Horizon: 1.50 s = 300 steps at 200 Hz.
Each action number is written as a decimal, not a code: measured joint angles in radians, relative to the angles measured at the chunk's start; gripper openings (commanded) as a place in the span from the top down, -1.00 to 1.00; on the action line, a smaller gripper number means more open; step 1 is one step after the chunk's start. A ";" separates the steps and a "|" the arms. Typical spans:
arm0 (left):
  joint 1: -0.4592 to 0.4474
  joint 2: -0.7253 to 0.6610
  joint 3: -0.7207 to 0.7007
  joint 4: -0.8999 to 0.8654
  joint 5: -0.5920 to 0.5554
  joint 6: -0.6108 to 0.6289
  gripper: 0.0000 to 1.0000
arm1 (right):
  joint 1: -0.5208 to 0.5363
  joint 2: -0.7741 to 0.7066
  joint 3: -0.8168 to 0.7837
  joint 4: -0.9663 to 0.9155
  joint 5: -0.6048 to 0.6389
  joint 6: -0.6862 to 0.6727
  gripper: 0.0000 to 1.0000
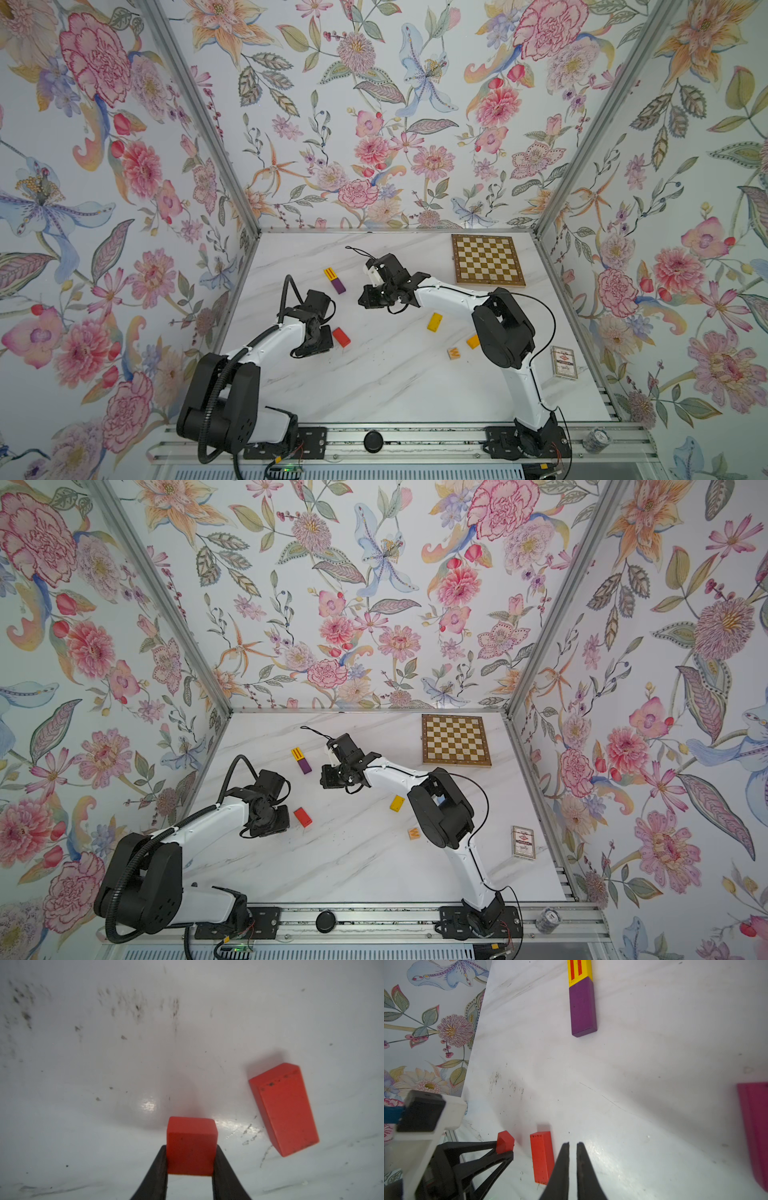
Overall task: Assemble the letter v with building blocks
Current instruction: Pick up the building block from the center of the board, then assemble the building block at the center of the board.
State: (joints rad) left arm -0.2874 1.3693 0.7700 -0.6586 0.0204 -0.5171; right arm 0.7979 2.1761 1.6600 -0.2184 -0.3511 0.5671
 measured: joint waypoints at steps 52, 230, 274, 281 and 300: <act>-0.002 -0.071 0.130 -0.020 0.007 -0.050 0.64 | -0.012 -0.098 -0.035 -0.001 0.020 0.011 0.78; -0.086 0.426 0.406 0.166 0.053 -0.270 0.57 | -0.138 -0.263 -0.214 0.030 0.053 0.018 0.79; -0.091 0.506 0.487 0.166 0.000 -0.294 0.52 | -0.155 -0.263 -0.248 0.034 0.053 0.018 0.79; -0.091 0.517 0.494 0.167 -0.002 -0.298 0.52 | -0.159 -0.263 -0.251 0.034 0.053 0.018 0.80; -0.091 0.541 0.513 0.166 -0.003 -0.311 0.51 | -0.160 -0.263 -0.263 0.035 0.053 0.019 0.80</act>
State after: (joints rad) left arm -0.3782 1.9102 1.2827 -0.4923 0.0174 -0.8284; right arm 0.6376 1.9129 1.3972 -0.1833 -0.2985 0.5861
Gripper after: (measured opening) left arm 0.331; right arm 0.102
